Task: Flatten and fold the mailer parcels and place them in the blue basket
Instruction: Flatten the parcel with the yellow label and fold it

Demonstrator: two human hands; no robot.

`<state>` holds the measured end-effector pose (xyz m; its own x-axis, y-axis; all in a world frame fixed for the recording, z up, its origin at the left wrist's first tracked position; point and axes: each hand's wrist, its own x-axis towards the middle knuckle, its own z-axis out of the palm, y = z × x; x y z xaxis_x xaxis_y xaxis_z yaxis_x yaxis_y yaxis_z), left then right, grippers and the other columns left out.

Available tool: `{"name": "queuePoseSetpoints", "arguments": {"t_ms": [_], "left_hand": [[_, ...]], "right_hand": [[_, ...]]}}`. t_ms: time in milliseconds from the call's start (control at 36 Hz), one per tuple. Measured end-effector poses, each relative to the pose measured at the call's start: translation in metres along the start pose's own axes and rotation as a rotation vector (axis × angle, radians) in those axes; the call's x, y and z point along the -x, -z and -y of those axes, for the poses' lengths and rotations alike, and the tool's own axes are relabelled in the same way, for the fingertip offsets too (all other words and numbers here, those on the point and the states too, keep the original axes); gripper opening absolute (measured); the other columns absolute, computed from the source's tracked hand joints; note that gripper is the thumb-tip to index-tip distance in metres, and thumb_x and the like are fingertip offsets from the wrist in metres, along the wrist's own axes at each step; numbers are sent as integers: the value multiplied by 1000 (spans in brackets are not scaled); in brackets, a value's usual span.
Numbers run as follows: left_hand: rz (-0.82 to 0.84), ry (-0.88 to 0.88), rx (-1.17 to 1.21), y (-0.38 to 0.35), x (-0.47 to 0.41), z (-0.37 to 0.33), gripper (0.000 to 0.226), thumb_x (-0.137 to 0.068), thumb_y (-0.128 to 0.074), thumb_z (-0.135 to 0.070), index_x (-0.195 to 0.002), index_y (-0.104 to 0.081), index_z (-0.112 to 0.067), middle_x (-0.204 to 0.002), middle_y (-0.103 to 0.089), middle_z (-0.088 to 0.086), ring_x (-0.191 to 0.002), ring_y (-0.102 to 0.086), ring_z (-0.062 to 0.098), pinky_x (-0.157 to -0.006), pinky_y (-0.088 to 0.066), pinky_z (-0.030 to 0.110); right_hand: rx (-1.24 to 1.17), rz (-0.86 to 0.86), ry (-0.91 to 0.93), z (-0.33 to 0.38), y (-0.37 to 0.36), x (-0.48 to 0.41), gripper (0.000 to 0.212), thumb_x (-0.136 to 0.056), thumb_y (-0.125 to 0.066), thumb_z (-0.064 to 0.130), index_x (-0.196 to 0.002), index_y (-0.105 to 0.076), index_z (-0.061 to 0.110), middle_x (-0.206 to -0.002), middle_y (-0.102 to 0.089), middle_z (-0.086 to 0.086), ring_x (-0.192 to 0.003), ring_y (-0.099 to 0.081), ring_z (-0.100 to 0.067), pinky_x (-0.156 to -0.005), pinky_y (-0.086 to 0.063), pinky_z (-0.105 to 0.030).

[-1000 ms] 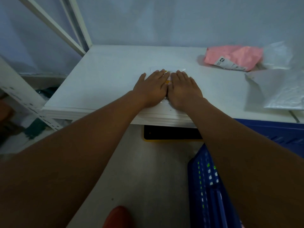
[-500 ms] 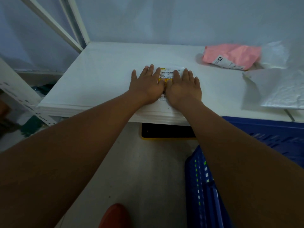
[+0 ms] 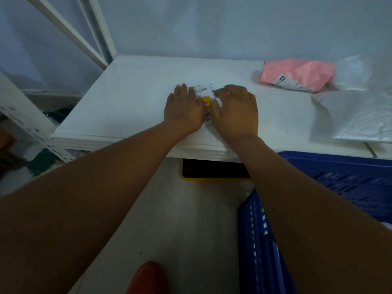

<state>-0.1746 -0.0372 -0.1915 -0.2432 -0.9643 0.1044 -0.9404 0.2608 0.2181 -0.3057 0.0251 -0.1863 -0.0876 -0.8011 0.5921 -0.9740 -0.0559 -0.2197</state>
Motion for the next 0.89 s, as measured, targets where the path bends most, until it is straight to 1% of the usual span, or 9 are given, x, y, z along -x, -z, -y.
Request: {"name": "queuePoseSetpoints", "arguments": {"t_ms": [56, 139, 222, 306, 444, 556, 639, 750, 889], "left_hand": [[-31, 57, 28, 2, 0, 1, 59, -104, -18, -34, -155, -21, -6, -166, -6, 10, -153, -1, 23, -124, -4, 44], [-28, 34, 54, 3, -1, 2, 56, -103, -19, -30, -152, -30, -5, -165, -13, 12, -153, -6, 24, -123, -5, 47], [-42, 27, 116, 2, -1, 3, 56, -101, -18, -32, -145, -44, -8, -160, -28, 10, -152, -12, 24, -123, -5, 49], [-133, 17, 128, 2, 0, 3, 64, -93, -21, -39, -133, -55, -3, -154, -39, 13, -151, -16, 25, -123, -8, 49], [-304, -127, -9, 2, 6, 1, 42, -89, -42, -32, -107, -64, -1, -123, -63, 14, -141, -36, 33, -118, -21, 52], [-263, -288, 27, 0, 3, 1, 45, -91, -47, -33, -128, -58, -9, -154, -40, 14, -148, -24, 33, -121, -16, 50], [-149, -348, 67, -1, 0, 0, 54, -97, -36, -38, -145, -47, -17, -161, -26, 12, -150, -19, 30, -121, -17, 46], [-128, -318, -26, 2, 3, -4, 63, -90, -28, -48, -140, -54, -21, -137, -58, 8, -129, -48, 29, -100, -38, 39], [-246, -356, -66, 0, 4, -3, 54, -91, -34, -49, -122, -64, -17, -113, -65, 8, -107, -55, 30, -86, -38, 39]], "right_hand": [[37, 66, 45, 3, 0, 0, 37, -94, -42, 35, -102, -72, 14, -102, -71, -9, -99, -61, -32, -89, -39, -40], [172, 129, -10, 3, -5, 1, 48, -96, -32, 38, -87, -73, 16, -93, -72, -8, -97, -61, -30, -101, -35, -41], [214, 193, -138, 0, -6, 1, 56, -98, -24, 45, -105, -75, 22, -124, -65, -10, -130, -46, -28, -115, -21, -46], [176, 285, -256, -4, -5, -1, 57, -100, -21, 47, -125, -66, 21, -154, -38, -15, -147, -22, -30, -119, -10, -49], [168, 210, -271, -3, -6, -2, 78, -85, -7, 49, -118, -63, 7, -135, -52, -16, -133, -40, -32, -113, -26, -47], [118, 256, -180, -2, -6, -1, 50, -93, -25, 39, -113, -62, 11, -115, -62, -11, -113, -53, -31, -98, -36, -41], [105, 306, -146, -5, -9, -1, 48, -95, -29, 34, -129, -56, 13, -127, -59, -12, -123, -49, -30, -106, -33, -43], [177, 329, -179, -5, -7, -1, 60, -94, -28, 40, -143, -47, 11, -151, -43, -14, -145, -29, -29, -121, -11, -44], [114, 244, -147, -5, -6, -2, 56, -96, -41, 33, -145, -44, 5, -156, -36, -18, -149, -23, -31, -123, -11, -40]]}}
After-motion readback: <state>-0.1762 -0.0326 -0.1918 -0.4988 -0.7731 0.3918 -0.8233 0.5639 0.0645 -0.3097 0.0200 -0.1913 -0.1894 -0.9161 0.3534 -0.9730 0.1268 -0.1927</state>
